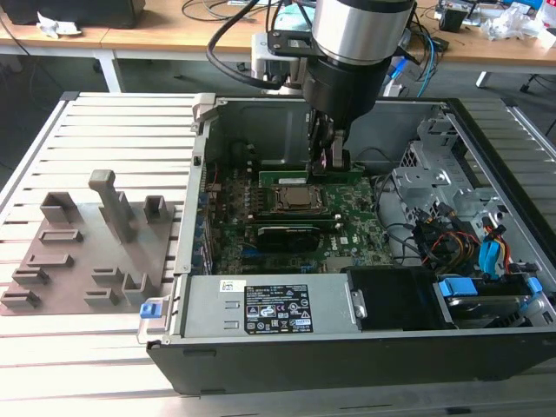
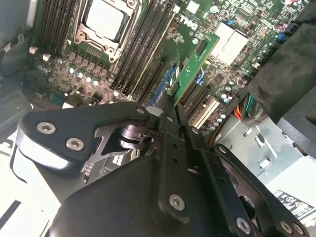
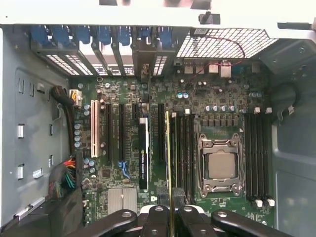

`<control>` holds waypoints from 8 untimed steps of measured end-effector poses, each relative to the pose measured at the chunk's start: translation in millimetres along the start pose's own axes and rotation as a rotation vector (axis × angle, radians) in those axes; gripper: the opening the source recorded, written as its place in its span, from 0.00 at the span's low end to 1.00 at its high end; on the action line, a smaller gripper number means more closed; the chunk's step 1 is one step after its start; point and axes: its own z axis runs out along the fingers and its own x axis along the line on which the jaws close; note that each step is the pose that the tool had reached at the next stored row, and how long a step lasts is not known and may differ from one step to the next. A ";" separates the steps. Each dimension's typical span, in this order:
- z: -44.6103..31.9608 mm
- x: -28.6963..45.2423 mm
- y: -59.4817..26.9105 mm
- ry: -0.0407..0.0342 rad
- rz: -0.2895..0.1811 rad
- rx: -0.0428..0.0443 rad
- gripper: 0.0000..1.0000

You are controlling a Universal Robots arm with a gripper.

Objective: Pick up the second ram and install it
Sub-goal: 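Insert the second ram into the second slot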

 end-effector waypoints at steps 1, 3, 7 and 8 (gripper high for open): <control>1.2 0.1 -0.1 0.0000 0.000 0.0000 0.14; 3.6 0.3 -0.4 0.0000 0.000 0.0000 0.14; 8.9 0.6 -0.9 -0.0001 0.000 0.0001 0.14; 9.9 0.7 -1.1 0.0000 0.000 0.0001 0.14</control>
